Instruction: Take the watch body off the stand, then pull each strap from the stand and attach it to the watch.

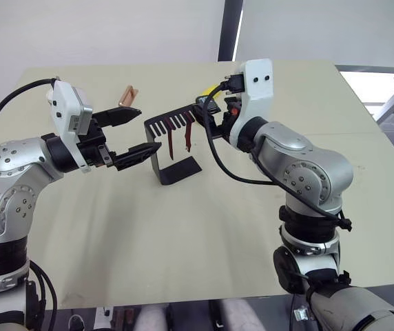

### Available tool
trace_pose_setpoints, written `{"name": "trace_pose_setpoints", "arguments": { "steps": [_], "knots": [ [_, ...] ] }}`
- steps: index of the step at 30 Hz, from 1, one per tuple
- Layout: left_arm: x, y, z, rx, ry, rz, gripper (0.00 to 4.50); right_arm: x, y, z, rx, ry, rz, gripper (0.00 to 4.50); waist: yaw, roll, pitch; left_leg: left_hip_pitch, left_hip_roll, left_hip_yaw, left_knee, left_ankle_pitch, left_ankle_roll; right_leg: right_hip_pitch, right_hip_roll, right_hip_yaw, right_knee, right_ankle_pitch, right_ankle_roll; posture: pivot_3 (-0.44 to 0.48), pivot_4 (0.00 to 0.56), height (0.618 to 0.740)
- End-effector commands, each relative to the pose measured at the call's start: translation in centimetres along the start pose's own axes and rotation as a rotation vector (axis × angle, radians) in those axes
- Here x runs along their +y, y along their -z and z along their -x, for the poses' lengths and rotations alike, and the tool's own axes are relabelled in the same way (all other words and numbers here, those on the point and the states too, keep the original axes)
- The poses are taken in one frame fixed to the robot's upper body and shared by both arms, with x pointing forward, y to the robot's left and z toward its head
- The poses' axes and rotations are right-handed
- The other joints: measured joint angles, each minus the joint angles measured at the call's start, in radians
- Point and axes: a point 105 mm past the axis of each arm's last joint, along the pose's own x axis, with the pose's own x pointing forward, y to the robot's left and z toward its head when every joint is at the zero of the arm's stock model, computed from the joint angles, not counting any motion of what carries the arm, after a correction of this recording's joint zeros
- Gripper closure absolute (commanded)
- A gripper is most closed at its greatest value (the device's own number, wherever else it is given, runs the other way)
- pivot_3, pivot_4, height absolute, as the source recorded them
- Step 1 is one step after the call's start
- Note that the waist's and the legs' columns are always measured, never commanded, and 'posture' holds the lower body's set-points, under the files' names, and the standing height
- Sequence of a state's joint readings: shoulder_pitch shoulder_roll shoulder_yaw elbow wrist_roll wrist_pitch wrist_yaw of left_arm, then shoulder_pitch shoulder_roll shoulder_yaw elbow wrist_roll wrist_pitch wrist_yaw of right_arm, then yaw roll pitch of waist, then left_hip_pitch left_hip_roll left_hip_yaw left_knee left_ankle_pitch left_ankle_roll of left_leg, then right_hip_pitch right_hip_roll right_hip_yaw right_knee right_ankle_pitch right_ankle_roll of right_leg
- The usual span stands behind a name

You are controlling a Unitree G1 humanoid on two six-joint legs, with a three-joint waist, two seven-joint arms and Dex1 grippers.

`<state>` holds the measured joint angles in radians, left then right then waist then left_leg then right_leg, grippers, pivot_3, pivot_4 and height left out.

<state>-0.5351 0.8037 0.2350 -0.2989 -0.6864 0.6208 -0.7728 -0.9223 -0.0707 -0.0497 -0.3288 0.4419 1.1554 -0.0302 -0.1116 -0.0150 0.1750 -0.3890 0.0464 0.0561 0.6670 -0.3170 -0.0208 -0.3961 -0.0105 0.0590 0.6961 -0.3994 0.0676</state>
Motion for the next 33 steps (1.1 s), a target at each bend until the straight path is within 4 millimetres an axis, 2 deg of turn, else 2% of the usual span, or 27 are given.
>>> {"name": "trace_pose_setpoints", "arguments": {
  "steps": [1,9,12,13,33],
  "knots": [
    [0.39,-1.36,0.56,-0.041,-0.033,-0.05,0.0,1.01,-1.84,0.22,-0.073,-0.053,0.016,0.06,0.0,0.0,0.0,0.0,0.0,0.0,0.0,0.0,0.0,0.0,0.0,0.0,0.0,0.0,0.0,0.0,0.15,0.74],
    [0.3,-1.1,0.57,-0.033,-0.034,-0.049,0.0,1.2,-1.91,0.03,-0.071,-0.063,0.012,0.06,0.0,0.0,0.0,0.0,0.0,0.0,0.0,0.0,0.0,0.0,0.0,0.0,0.0,0.0,0.0,0.0,0.15,0.74],
    [0.27,-1.11,0.55,-0.035,-0.034,-0.049,0.0,1.09,-1.9,0.0,-0.07,-0.055,0.014,0.85,0.0,0.0,0.0,0.0,0.0,0.0,0.0,0.0,0.0,0.0,0.0,0.0,0.0,0.0,0.0,0.0,0.15,0.74],
    [0.26,-1.12,0.55,-0.035,-0.034,-0.049,0.0,1.09,-1.91,0.01,-0.07,-0.055,0.015,1.24,0.0,0.0,0.0,0.0,0.0,0.0,0.0,0.0,0.0,0.0,0.0,0.0,0.0,0.0,0.0,0.0,0.15,0.74],
    [0.29,-0.93,0.74,-0.03,-0.043,-0.058,0.0,1.28,-2.12,-0.15,-0.078,-0.071,0.027,1.24,0.0,0.0,0.0,0.0,0.0,0.0,0.0,0.0,0.0,0.0,0.0,0.0,0.0,0.0,0.0,0.0,0.15,0.74]
  ]
}}
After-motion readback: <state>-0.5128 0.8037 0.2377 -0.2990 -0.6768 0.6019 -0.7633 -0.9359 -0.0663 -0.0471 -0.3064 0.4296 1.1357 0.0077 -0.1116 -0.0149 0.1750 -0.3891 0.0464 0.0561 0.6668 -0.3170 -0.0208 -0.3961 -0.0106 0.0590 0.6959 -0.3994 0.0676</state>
